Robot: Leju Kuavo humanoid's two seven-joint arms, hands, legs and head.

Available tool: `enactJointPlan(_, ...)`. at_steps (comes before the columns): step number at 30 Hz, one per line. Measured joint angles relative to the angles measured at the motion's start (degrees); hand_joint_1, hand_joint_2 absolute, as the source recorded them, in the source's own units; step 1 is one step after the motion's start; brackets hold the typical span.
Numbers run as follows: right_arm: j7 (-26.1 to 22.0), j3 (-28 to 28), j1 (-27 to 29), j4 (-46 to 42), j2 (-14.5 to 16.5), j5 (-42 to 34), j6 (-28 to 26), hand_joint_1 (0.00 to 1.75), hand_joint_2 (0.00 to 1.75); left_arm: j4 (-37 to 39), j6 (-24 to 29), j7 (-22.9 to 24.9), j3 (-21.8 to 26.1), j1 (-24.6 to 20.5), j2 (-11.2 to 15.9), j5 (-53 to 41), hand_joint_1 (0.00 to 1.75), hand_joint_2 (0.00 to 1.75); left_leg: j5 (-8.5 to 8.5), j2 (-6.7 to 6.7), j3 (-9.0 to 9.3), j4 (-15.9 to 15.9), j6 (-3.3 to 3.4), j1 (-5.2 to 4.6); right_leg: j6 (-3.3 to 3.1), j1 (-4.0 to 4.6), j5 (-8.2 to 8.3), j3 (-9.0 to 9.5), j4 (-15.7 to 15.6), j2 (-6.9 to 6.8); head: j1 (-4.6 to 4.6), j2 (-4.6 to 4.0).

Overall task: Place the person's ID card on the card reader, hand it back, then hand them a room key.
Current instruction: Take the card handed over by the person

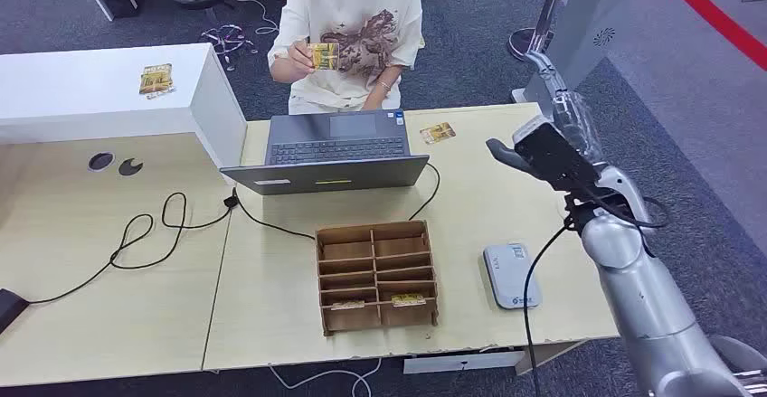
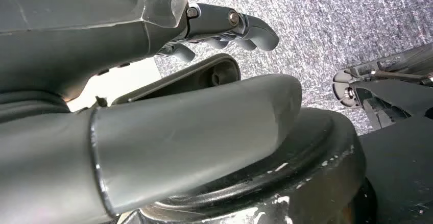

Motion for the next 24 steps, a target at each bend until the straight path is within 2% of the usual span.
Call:
enactJointPlan(3,1.95,1.57,-2.67,1.65,1.17,3.30,-1.10,0.00,1.75,0.00,-0.04,0.11,-0.24,-0.04,0.01,-0.26,0.00,0.00,0.01,0.00,0.00,0.00,-0.01,0.00,0.00,0.00,0.00,0.00,0.00,0.00,0.01,-0.01)
enactJointPlan(9,8.17,4.61,-9.89,6.99,5.01,17.08,-3.54,0.00,1.75,0.00,-0.21,0.31,-1.55,-0.13,0.17,-1.09,0.00,0.00,0.03,-0.02,0.00,0.00,-0.01,0.01,0.00,0.01,0.00,-0.01,0.01,-0.01,0.01,-0.01)
enactJointPlan(15,10.39,4.91,-14.47,11.88,8.40,27.19,-3.65,0.00,1.75,0.00,-0.63,0.37,-2.81,-0.23,0.46,-1.74,0.00,0.00,0.04,-0.01,0.00,0.00,-0.01,0.00,0.00,0.01,0.00,-0.01,0.00,0.00,0.01,0.00)
enactJointPlan(21,10.06,3.81,-17.75,16.54,11.86,29.39,-3.00,0.00,1.75,0.00,-0.84,0.59,-2.99,-0.28,0.53,-1.86,0.00,0.00,0.04,-0.02,0.00,0.00,-0.01,0.00,-0.01,0.01,0.00,-0.01,0.00,-0.01,0.01,0.00)
enactJointPlan(24,10.00,3.62,-18.29,17.23,12.41,29.58,-2.76,0.00,1.75,0.00,-0.86,0.63,-3.01,-0.28,0.54,-1.86,0.00,0.00,0.04,-0.02,0.00,0.00,-0.01,0.01,-0.01,0.01,0.00,-0.01,0.00,-0.01,0.01,0.01)
